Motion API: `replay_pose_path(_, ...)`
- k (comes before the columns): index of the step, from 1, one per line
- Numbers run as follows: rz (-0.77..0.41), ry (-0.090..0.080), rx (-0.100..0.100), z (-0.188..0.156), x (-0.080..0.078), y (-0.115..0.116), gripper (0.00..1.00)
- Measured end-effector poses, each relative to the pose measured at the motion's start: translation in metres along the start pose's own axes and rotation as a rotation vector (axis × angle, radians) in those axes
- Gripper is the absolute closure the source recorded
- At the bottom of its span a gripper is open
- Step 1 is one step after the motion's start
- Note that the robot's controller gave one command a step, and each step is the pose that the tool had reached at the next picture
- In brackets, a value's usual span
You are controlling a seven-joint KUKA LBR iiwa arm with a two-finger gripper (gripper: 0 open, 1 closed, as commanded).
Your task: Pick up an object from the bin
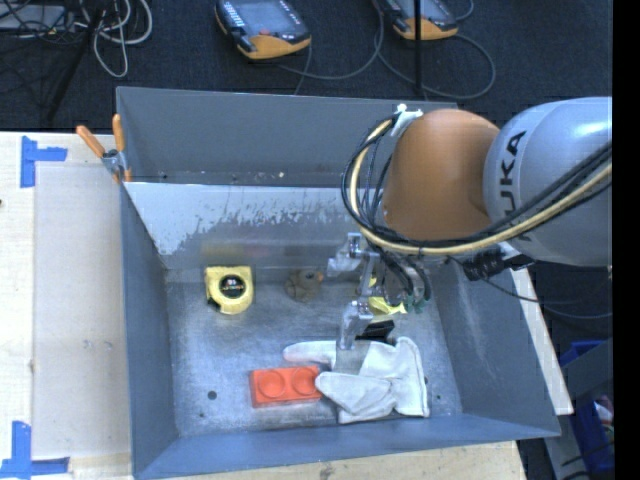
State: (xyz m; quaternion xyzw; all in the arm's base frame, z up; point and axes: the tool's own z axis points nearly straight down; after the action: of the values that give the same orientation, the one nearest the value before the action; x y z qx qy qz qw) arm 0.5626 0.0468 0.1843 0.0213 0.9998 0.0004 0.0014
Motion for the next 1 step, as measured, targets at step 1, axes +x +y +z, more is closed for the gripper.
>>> replay_pose_path(1,-0.190,0.007,0.000,0.0183,-0.0008,-0.0125,0.00)
